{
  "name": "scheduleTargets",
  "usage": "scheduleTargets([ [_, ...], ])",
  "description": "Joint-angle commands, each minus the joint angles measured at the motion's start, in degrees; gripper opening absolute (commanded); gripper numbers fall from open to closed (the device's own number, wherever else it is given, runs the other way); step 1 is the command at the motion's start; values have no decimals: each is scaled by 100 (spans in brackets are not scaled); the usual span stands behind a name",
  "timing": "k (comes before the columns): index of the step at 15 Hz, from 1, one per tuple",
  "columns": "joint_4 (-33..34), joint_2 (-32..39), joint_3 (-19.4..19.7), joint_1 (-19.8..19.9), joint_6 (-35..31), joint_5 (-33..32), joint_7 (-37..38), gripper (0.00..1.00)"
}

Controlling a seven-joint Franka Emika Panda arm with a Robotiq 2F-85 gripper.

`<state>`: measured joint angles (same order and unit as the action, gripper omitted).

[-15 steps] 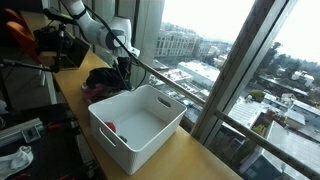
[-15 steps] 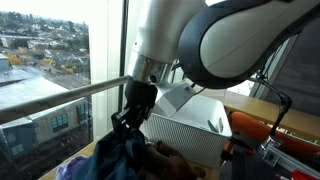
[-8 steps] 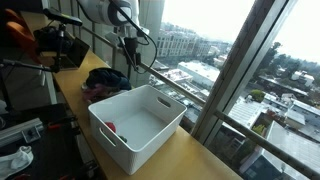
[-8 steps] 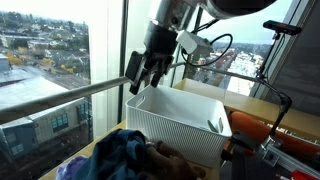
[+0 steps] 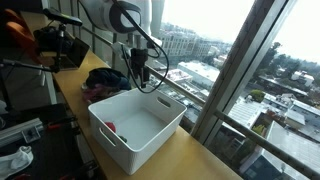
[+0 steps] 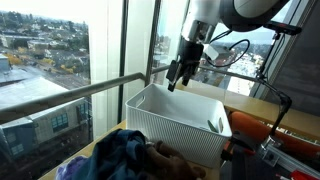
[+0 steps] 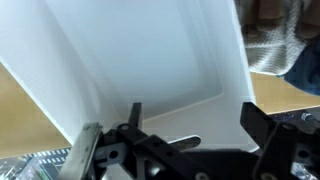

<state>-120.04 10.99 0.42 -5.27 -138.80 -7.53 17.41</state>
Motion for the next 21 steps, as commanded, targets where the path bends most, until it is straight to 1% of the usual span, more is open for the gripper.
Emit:
scheduleTargets([
  [1, -599, -122, 204, 283, -216, -124, -268, 100],
  [5, -1139, -36, 423, 571, -502, -210, -600, 100],
  [9, -1653, 292, 586, 790, -1021, -301, -918, 100],
  [13, -1896, 701, 678, 845, -1465, -302, -1087, 100],
  [18, -1913, 1097, 690, 754, -1792, -259, -1168, 100],
  [20, -1904, 1175, 690, 719, -1850, -239, -1167, 74],
  [21, -1888, 1215, 688, 697, -1872, -232, -1154, 68],
])
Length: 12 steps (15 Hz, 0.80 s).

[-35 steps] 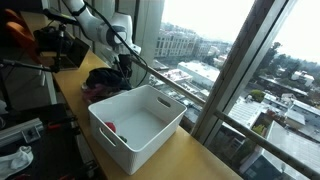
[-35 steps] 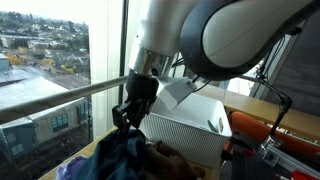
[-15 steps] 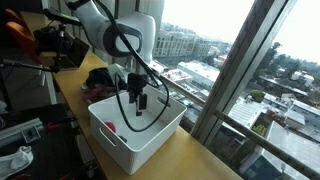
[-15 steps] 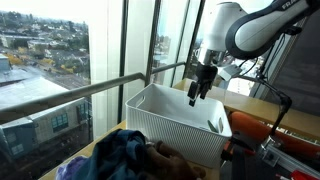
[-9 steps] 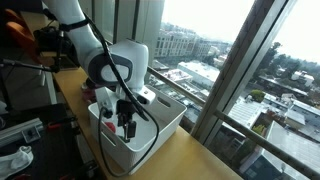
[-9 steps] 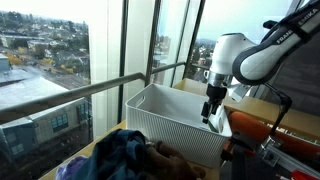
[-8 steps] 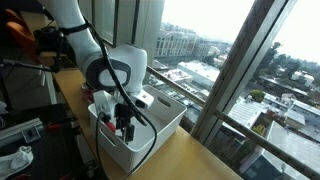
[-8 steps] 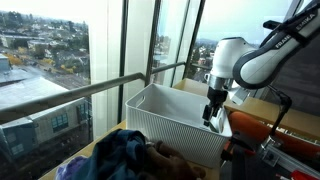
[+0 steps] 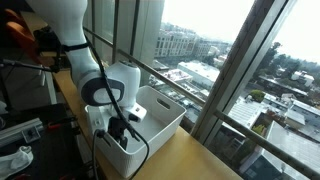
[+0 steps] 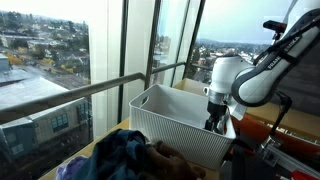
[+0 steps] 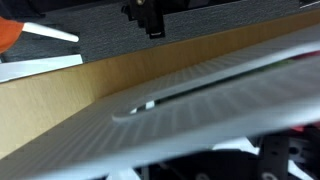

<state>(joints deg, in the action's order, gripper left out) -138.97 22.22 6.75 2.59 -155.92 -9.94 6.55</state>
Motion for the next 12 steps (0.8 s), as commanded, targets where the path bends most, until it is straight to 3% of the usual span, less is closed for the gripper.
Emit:
scheduleTargets([
  [1, 15, 116, 49, -102, -173, 23, -66, 58],
  [8, 118, -100, 72, -286, 13, -10, 28, 6],
  [10, 202, -332, 95, -375, 134, -51, 90, 0],
  [12, 332, -597, 94, -444, 254, -80, 156, 3],
])
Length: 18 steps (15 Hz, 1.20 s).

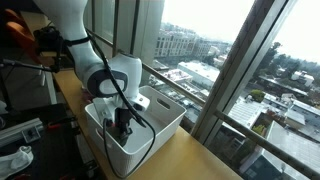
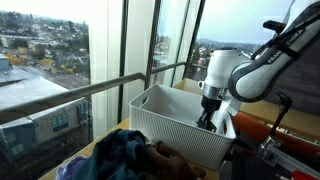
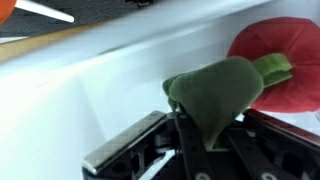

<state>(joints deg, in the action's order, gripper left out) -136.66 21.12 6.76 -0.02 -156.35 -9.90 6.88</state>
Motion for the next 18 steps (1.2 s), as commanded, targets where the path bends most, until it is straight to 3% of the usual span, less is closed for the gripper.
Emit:
scheduleTargets([
  [1, 161, -680, 84, -213, 385, -99, 151, 2],
  [6, 528, -1437, -133, -406, 917, -267, 482, 3],
  [12, 926, -1996, -928, -835, 1376, -422, 1127, 3],
  [18, 1243, -1751, -1574, -1203, 1358, -420, 1499, 3],
])
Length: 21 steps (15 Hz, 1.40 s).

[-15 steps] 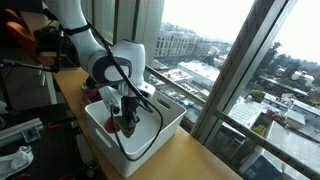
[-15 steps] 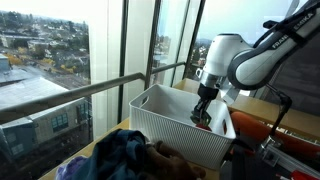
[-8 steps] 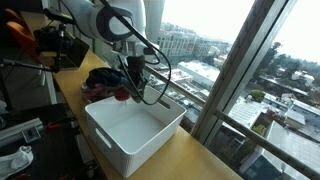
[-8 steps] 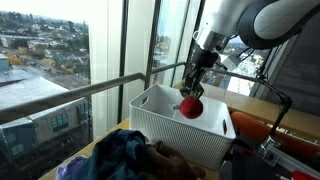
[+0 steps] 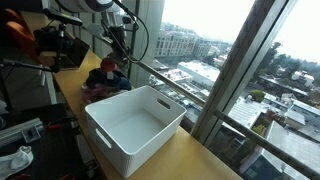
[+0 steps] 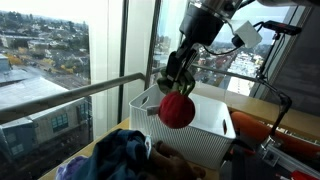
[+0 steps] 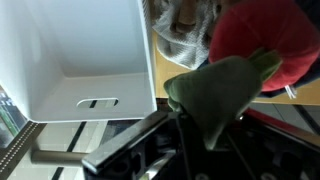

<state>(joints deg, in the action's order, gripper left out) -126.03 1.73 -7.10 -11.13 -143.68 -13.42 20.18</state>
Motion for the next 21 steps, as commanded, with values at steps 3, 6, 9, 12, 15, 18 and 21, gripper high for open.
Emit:
scheduleTargets([
  [3, 211, 459, -296, -192, 14, -27, 197, 3],
  [6, 338, 856, -287, -267, -34, -14, 184, 3],
  [9, 688, 1429, -251, -321, -30, 140, 70, 3],
  [12, 1252, 2070, -215, -386, 69, 263, -45, 3],
  [15, 1897, 2694, -191, -400, 190, 491, -247, 3],
  [18, 2447, 3220, -160, -352, 288, 729, -506, 3],
  [21, 2837, 3594, -126, -287, 372, 914, -740, 3],
])
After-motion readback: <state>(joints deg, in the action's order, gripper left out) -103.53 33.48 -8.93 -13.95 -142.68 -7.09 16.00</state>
